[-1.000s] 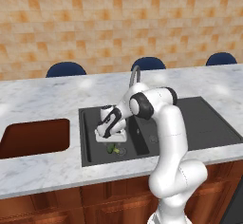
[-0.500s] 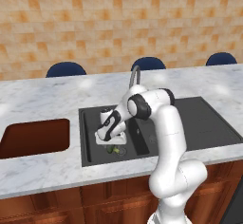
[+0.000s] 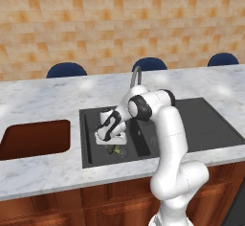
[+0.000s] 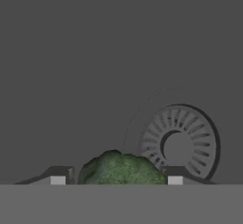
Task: Pick up all produce items and place them in the sink. Turn on the sink faucet to wash them. Then turn the sink off and put them in the tray.
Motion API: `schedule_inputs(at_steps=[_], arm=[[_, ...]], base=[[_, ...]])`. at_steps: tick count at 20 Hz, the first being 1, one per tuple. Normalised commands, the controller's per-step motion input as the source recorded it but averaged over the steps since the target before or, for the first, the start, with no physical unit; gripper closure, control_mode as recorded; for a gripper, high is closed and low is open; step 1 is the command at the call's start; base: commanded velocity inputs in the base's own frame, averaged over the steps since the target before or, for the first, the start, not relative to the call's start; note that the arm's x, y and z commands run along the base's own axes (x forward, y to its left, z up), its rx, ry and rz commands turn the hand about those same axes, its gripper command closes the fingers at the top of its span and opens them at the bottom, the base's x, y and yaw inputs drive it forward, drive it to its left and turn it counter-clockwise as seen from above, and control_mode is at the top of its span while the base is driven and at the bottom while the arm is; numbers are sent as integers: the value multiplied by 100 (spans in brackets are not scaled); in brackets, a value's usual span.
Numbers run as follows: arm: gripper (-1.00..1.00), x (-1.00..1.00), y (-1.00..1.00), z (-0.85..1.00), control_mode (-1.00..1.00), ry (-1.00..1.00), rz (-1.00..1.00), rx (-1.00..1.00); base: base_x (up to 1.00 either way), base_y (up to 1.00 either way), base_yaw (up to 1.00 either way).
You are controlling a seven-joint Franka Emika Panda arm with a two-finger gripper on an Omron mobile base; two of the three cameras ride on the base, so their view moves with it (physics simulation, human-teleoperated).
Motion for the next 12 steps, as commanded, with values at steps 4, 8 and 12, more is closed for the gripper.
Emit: schedule_inputs(at_steps=[4, 8, 12], arm=[[100, -45, 0, 21, -100, -17, 0, -2], [100, -33, 0, 49, -100, -18, 0, -4], [100, -23, 0, 61, -100, -19, 0, -4]], base=[[0, 0, 0], [0, 0, 0], [0, 0, 0]])
